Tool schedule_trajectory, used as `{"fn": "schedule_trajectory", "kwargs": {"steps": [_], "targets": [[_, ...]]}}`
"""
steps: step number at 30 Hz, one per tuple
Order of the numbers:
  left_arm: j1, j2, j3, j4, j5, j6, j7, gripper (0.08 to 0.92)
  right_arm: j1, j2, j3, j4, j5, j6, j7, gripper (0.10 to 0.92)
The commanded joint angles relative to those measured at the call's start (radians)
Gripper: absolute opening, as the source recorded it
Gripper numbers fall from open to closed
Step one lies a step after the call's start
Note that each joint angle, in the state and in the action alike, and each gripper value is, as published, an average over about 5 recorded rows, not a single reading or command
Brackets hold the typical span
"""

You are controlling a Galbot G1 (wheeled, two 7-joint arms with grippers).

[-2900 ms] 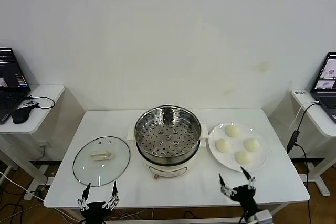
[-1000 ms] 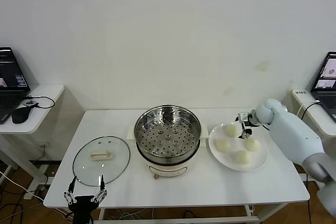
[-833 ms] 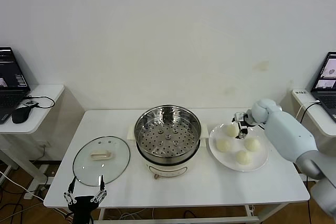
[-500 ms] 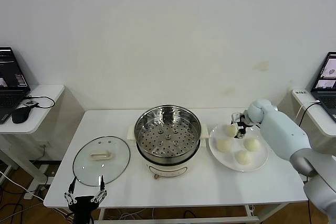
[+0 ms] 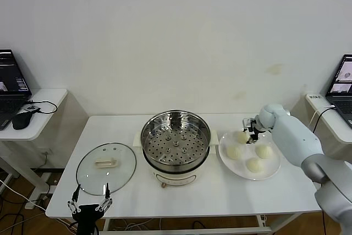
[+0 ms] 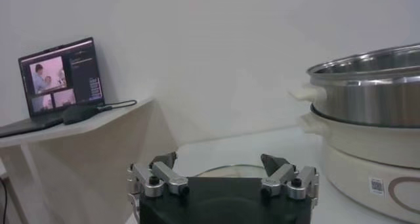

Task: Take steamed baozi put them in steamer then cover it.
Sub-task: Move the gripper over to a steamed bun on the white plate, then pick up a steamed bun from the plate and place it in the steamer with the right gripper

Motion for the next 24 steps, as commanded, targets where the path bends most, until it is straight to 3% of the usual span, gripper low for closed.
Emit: {"fn": "schedule_trajectory", "kwargs": {"steps": [1,5,14,24], "targets": [[0.001,0.0,0.001,-0.002,0.001,-0.002,-0.001,0.823,0.001,0.007,0.003,-0.016,-0.01,0.001,0.002,0.502],[0.003,-0.002,0.002,-0.003,0.003,-0.004,-0.002,0.823,-0.003,0.006,0.009,-0.011,-0.011,0.002,0.003,0.467],[0.011,-0.004,0.002,-0.01,0.008,-0.006,-0.003,0.823,0.019,-0.055,-0.016,0.093,0.047,-0.001,-0.008,0.483],[0.013,-0.001,0.011,-0.025,0.009,-0.005,-0.002,0.823,0.151,-0.257,-0.214,0.434,0.347,-0.089,-0.051,0.492]]}}
